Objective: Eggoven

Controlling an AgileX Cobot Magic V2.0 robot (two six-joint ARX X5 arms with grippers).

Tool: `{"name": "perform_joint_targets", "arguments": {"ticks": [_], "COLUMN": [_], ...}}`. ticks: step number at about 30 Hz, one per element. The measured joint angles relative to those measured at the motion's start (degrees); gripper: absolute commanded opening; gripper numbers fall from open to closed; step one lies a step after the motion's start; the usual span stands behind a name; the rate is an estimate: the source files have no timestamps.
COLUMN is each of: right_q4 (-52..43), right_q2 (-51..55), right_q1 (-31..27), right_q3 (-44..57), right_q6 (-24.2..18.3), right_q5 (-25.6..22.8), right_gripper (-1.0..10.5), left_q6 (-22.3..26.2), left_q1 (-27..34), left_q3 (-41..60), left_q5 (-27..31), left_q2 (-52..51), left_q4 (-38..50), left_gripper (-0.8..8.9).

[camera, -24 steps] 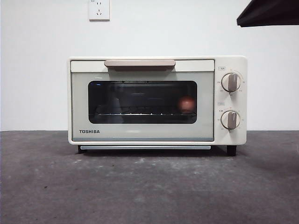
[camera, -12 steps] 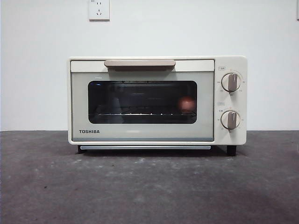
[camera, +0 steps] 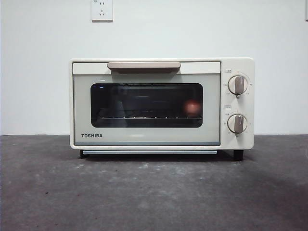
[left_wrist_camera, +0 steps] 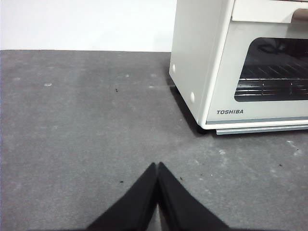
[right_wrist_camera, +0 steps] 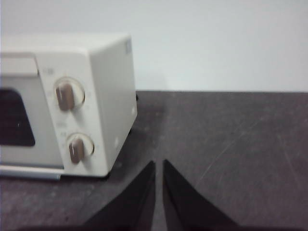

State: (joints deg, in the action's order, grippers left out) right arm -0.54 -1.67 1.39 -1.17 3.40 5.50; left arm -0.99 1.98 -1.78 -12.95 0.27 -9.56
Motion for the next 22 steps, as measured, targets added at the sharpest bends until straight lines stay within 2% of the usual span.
{"name": "perform_joint_targets", "arguments": {"ticks": [7,22], "right_q4": [10.1,9.7], "right_q2": [1.4,1.3], "right_q1": [0.0,0.0], "right_q3": [0.3,0.3], "right_q6": [0.1,0.5], "right_q5": [-1.1,-1.2], "right_gripper": [0.0,0.0], "left_q6": [0.0,0.0], "left_q1": [0.0,0.0], "left_q3": [0.0,0.0], "left_q5": [0.0,0.0], "left_q2": [0.0,0.0], "left_q4": [0.0,0.0], "left_gripper": [0.08,0.08]}}
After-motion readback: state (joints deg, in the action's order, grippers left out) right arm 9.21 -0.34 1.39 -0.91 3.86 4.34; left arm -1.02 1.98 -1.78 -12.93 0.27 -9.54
